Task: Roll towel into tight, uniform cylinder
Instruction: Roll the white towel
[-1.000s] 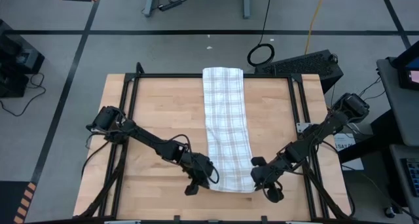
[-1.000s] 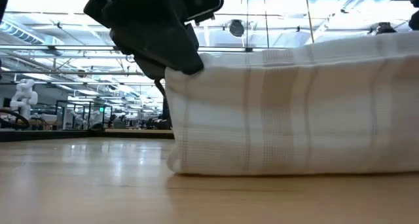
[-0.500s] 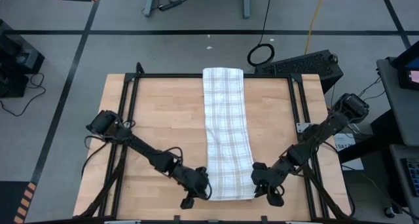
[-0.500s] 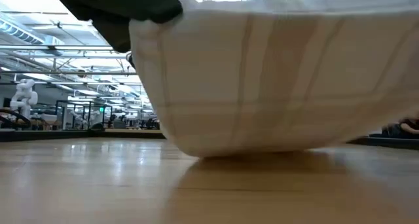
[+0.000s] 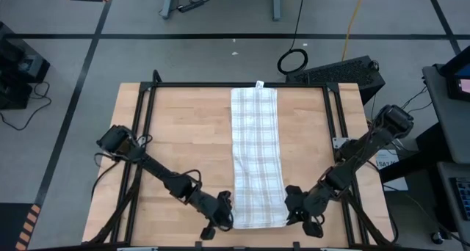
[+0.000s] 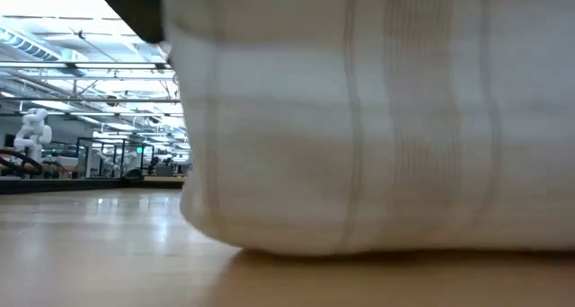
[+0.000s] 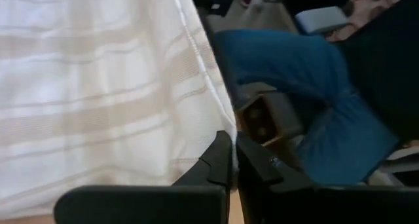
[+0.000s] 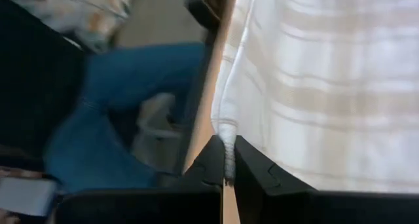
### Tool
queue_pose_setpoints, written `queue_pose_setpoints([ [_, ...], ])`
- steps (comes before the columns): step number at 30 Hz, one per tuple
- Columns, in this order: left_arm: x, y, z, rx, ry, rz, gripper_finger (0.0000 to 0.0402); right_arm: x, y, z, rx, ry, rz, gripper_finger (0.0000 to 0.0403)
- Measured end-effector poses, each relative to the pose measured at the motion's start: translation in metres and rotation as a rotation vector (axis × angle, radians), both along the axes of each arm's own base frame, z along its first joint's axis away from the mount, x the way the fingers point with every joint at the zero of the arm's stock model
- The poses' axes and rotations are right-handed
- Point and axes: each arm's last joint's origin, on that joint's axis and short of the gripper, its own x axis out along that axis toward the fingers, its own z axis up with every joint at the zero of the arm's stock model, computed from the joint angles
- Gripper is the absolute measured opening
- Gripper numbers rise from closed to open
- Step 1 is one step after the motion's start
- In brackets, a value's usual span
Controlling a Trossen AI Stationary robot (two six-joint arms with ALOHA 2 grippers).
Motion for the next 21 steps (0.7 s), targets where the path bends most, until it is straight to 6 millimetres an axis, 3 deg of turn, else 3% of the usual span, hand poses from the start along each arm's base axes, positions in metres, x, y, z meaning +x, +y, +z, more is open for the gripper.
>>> queue_pose_setpoints([
  [8, 0.012, 0.028, -0.007, 0.025, 0.069, 0.059, 0.0015, 0.0, 0.001, -0.019, -0.084, 0.075, -0.004, 0.0004],
  [21, 0.013, 0.035, -0.015, 0.044, 0.13, 0.097, 0.0015, 0.002, -0.006, -0.028, -0.196, 0.088, -0.048, 0.0004],
])
